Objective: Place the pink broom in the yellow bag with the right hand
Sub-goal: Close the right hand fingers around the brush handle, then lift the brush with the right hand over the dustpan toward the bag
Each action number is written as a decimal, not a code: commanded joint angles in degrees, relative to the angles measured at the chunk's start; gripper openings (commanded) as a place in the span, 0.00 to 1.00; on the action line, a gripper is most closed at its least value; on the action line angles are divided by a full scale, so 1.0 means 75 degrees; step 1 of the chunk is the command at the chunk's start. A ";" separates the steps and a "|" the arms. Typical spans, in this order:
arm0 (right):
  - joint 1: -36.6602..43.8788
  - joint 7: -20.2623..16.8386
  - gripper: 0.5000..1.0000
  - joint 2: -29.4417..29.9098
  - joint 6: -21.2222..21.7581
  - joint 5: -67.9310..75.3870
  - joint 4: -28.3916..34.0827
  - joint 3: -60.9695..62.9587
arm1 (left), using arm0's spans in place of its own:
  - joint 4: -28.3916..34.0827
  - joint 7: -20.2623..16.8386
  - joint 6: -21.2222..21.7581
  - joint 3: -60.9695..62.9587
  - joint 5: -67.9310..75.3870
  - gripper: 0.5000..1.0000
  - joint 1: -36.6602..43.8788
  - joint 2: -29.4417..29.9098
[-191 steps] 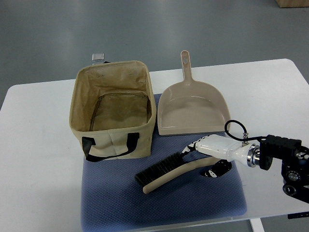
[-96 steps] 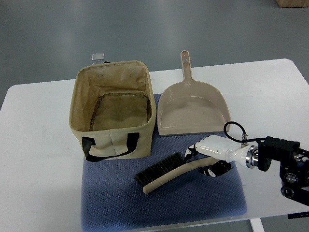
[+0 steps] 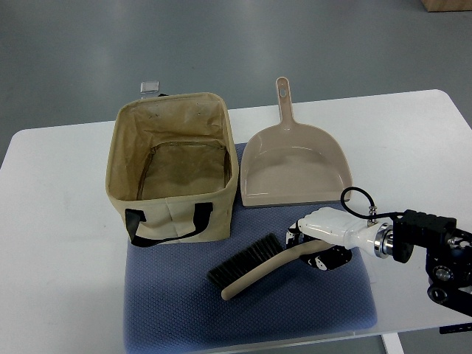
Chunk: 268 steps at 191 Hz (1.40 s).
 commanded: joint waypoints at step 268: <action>0.2484 0.0100 0.00 -0.1946 -0.1356 0.0136 -0.1547 0.2047 | 0.0000 -0.0001 0.0000 0.0000 0.0000 1.00 0.0000 0.0000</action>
